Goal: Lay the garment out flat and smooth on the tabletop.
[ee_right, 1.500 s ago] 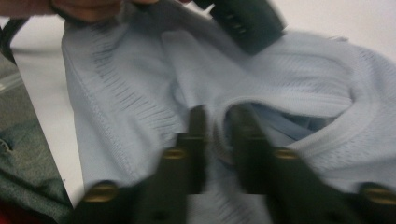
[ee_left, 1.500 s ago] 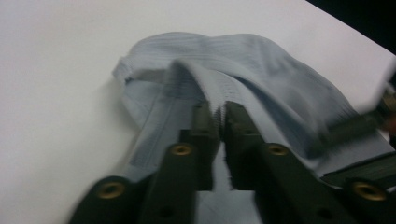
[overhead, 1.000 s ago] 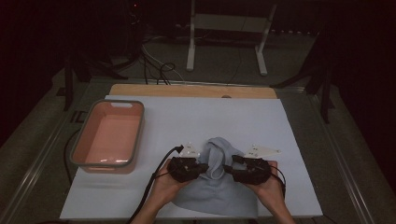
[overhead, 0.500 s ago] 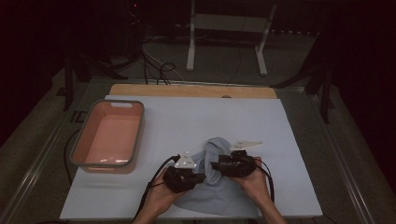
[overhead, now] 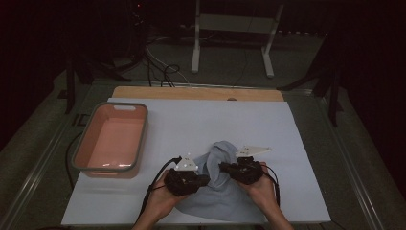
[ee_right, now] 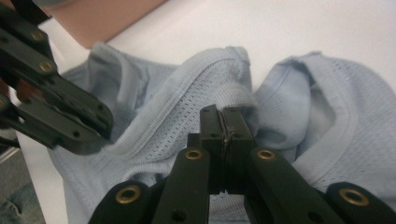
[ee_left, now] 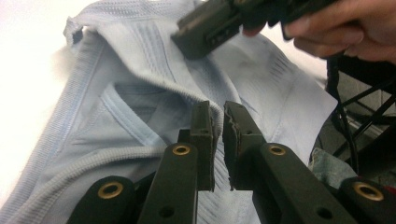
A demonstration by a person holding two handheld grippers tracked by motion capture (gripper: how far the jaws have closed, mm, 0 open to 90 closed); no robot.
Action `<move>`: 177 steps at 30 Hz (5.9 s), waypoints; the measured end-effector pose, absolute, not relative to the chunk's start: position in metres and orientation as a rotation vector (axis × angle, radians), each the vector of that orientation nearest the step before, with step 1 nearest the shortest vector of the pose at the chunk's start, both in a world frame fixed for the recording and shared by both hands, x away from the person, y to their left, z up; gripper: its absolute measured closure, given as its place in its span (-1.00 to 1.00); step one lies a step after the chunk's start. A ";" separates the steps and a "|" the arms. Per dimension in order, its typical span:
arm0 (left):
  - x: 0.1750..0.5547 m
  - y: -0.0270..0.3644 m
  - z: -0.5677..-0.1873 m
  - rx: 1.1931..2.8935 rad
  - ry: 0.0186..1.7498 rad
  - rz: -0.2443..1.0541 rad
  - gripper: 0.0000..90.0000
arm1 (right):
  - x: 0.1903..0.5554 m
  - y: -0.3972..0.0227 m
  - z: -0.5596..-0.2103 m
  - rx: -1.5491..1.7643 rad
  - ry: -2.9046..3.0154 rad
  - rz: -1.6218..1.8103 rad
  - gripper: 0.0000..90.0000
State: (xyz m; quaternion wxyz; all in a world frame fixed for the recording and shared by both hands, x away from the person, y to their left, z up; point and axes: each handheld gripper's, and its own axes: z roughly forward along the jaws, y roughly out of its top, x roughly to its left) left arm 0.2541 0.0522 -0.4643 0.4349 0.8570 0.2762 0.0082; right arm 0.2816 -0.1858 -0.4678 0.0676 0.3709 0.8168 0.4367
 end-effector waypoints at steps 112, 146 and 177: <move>0.307 0.030 -0.473 2.234 0.773 0.138 -0.04 | 0.241 -0.180 -0.445 0.722 2.540 1.358 0.24; 0.304 0.063 -0.457 2.125 0.811 0.177 -0.02 | 0.275 -0.181 -0.450 0.843 2.438 1.294 0.90; 0.333 0.090 -0.443 2.002 0.966 0.268 0.94 | 0.282 -0.235 -0.453 1.049 2.309 1.227 -0.03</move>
